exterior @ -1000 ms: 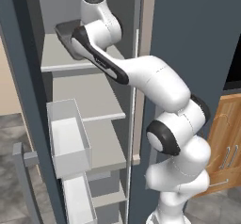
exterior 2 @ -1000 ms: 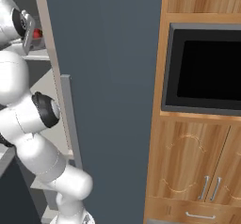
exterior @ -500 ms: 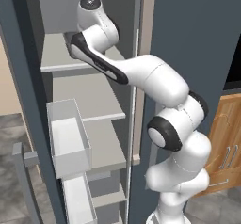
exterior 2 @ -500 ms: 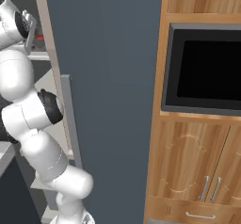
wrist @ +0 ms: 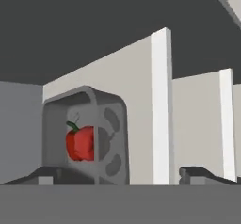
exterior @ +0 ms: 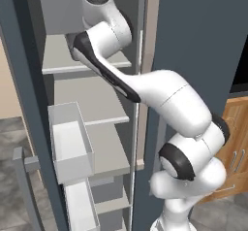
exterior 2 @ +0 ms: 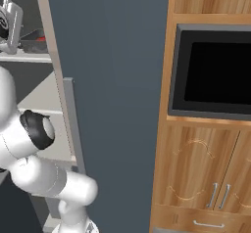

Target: Take the bell pepper and bell pepper out of the freezer and place them in the tupperware container on the counter. Then put the tupperware containing the vegetables back in the freezer.

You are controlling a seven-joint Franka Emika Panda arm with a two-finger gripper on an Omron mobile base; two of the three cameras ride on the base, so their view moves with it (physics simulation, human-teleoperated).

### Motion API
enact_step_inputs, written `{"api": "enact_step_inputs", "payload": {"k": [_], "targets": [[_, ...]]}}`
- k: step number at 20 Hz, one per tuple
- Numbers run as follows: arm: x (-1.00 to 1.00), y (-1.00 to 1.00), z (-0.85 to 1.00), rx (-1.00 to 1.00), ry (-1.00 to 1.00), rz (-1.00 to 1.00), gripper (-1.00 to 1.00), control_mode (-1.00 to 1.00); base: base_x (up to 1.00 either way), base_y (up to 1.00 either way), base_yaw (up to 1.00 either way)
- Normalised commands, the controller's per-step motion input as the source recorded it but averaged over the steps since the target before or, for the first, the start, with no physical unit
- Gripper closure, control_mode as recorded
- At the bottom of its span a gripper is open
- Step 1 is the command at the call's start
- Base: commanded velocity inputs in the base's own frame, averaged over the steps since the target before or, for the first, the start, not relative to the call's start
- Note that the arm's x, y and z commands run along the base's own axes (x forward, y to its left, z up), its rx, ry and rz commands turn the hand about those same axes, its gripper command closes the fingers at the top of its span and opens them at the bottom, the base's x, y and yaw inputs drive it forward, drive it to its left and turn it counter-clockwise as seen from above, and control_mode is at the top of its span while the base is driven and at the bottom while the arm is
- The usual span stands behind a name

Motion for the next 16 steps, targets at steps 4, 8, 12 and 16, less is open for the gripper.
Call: {"api": "enact_step_inputs", "payload": {"k": [4,8,12,16], "targets": [[-1.00,-0.69,0.01,0.11,0.00,0.00,-1.00,-1.00,0.00,0.00,0.00],[-1.00,-0.65,-0.09,0.07,0.00,0.00,-1.00,-1.00,0.00,0.00,0.00],[-1.00,-0.62,-0.42,0.00,0.01,-0.02,-1.00,-1.00,0.00,0.00,0.00],[-1.00,-0.49,-0.56,0.00,0.03,-0.02,-1.00,-1.00,0.00,0.00,0.00]]}}
